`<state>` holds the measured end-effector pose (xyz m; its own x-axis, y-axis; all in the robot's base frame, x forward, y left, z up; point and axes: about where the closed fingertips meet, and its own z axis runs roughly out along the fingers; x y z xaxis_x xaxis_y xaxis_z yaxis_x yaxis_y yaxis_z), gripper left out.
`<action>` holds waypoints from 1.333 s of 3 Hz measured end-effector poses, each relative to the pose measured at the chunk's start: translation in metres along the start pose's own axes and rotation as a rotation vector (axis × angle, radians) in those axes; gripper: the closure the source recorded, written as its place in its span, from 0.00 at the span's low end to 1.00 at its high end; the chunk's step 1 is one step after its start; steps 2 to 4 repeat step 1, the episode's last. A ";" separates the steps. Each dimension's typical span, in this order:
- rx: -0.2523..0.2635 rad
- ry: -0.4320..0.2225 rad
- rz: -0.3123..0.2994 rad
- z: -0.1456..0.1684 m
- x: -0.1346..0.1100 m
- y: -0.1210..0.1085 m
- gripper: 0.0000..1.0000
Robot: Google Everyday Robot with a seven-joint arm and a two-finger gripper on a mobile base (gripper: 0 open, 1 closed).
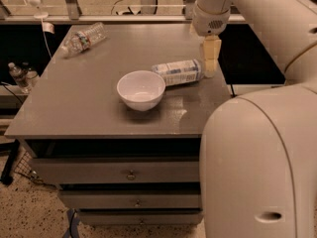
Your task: Pick blue plastic bottle from white bowl and place on counter
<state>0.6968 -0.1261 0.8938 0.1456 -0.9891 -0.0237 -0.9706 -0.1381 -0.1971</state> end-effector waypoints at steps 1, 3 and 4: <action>0.035 0.021 0.146 -0.028 0.049 0.017 0.00; 0.035 0.021 0.146 -0.028 0.049 0.017 0.00; 0.035 0.021 0.146 -0.028 0.049 0.017 0.00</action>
Offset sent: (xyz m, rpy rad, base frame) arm 0.0000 0.0000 0.0000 0.0000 0.0000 0.0000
